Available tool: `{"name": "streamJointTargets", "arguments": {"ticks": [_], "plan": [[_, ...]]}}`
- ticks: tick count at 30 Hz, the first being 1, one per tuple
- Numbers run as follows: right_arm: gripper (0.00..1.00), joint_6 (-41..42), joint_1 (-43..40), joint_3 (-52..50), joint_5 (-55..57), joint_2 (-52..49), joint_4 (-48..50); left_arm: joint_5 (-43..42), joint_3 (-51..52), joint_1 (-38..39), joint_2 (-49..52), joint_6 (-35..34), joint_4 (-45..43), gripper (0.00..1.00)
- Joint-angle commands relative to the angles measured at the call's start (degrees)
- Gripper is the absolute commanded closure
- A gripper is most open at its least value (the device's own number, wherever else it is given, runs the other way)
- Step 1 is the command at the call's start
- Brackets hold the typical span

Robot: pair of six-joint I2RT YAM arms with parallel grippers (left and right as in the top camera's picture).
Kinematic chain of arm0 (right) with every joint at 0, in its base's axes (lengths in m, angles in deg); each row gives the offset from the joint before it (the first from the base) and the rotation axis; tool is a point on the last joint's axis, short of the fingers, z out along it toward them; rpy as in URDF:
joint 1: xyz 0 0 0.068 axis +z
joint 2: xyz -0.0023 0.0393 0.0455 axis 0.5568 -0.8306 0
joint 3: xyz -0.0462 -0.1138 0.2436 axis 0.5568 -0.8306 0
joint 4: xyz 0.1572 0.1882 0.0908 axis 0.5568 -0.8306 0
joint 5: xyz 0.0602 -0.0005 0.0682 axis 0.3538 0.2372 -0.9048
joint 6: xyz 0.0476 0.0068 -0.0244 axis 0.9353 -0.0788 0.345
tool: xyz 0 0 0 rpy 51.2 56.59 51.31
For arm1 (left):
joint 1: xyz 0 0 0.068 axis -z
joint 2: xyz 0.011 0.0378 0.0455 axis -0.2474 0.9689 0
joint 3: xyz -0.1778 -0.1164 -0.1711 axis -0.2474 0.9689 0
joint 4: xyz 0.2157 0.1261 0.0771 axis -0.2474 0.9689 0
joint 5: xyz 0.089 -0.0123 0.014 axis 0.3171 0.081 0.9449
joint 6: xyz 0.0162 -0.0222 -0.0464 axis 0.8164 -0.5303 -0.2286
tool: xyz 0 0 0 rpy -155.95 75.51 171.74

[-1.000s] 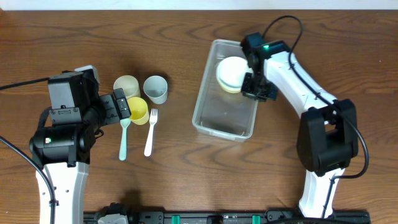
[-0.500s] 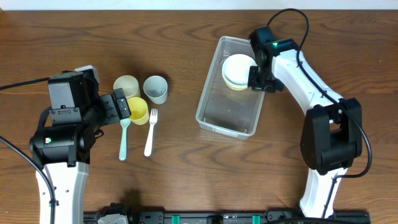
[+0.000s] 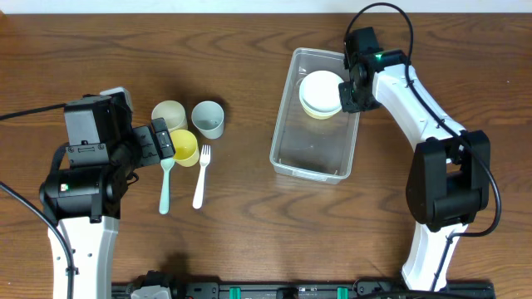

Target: Pack container

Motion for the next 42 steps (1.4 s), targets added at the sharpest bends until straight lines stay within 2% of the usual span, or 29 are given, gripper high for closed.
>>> {"name": "streamJointTargets", "arguments": {"ticks": [1, 5, 10, 21, 24, 27, 30, 38, 42], "plan": [[0.79, -6.58, -0.31, 0.31, -1.36, 0.04, 0.66, 0.92, -1.16, -0.2, -0.09, 0.5, -0.04, 0.02], [0.78, -13.75, -0.31, 0.31, -5.01, 0.04, 1.7, 0.92, -1.16, -0.2, -0.09, 0.5, -0.04, 0.02], [0.77, -17.14, -0.31, 0.31, -5.42, 0.04, 2.29, 0.9, -1.16, -0.2, -0.09, 0.5, -0.04, 0.02], [0.75, -16.81, -0.31, 0.31, -5.4, 0.04, 2.51, 0.92, -1.16, -0.2, -0.09, 0.5, -0.04, 0.02], [0.75, -14.38, -0.33, 0.44, -4.63, 0.15, 2.51, 0.9, -1.16, -0.2, -0.09, 0.48, -0.04, 0.02], [0.69, -10.47, -0.44, 1.31, -4.83, 1.42, 2.25, 0.92, -1.16, -0.2, -0.09, 0.5, -0.04, 0.02], [0.56, -8.31, -0.44, 2.56, -7.06, 4.98, 2.25, 0.92, -1.16, -0.2, -0.09, 0.5, -0.04, 0.02], [0.21, 4.37, -1.11, 4.04, -10.32, 24.06, -1.99, 0.9, -1.16, -0.2, -0.09, 0.5, -0.04, 0.02], [0.13, 10.64, -4.48, 4.04, -9.64, 33.57, -7.56, 0.9, -1.16, -0.2, -0.09, 0.46, -0.04, 0.02]]}}
